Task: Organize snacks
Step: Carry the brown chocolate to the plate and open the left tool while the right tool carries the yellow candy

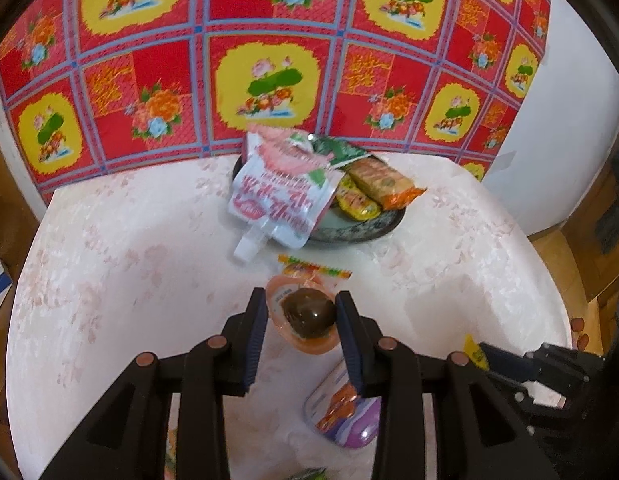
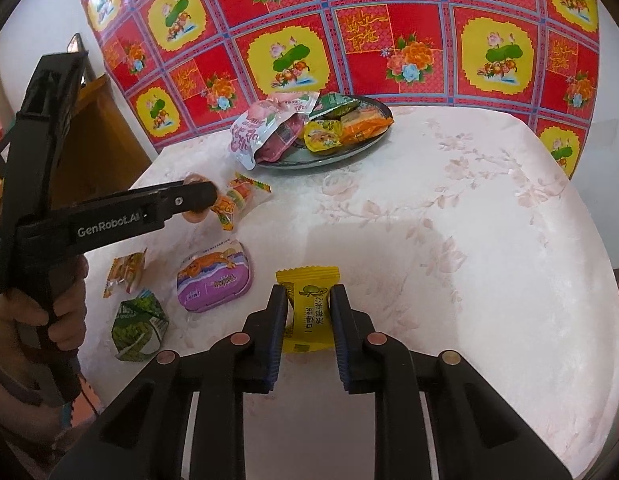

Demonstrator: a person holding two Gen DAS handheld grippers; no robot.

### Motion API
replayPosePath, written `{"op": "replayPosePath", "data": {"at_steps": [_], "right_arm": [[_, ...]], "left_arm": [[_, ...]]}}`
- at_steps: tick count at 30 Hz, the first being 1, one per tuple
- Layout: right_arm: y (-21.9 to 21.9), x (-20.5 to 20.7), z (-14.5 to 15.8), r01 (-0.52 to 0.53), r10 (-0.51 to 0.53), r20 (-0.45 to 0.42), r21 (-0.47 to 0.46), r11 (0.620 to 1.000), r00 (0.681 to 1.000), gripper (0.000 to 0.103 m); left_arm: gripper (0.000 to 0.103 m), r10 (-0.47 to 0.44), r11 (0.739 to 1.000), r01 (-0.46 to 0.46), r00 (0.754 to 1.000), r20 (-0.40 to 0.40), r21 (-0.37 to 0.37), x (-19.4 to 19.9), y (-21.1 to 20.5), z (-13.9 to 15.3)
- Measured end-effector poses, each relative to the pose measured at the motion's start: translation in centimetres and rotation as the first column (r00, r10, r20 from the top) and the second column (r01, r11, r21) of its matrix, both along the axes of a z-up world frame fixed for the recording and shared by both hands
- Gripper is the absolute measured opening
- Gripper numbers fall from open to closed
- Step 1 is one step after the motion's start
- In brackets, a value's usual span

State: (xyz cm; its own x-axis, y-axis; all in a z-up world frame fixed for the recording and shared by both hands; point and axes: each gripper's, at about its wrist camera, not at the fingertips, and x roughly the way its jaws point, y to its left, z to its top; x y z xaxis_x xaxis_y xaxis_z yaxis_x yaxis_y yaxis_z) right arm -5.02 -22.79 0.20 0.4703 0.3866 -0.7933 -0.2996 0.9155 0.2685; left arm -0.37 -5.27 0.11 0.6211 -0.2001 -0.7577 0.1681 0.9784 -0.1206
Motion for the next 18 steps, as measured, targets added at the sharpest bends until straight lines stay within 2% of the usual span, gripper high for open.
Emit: {"op": "replayPosePath", "data": {"at_steps": [9,18], "right_arm": [[-0.7,0.2,0.1,0.009,-0.01,0.001,0.022,1.0,1.0,0.023],[-1.5,0.3,0.3,0.025,-0.026,0.009,0.033,0.999,1.0,0.023]], "left_arm": [[0.036,-0.079,0.997,0.079,0.996,0.032,0.007,2.8,-3.3,0.8],[0.036,-0.116,0.993,0.115,0.992,0.045,0.033,5.7,-5.7,0.6]]}}
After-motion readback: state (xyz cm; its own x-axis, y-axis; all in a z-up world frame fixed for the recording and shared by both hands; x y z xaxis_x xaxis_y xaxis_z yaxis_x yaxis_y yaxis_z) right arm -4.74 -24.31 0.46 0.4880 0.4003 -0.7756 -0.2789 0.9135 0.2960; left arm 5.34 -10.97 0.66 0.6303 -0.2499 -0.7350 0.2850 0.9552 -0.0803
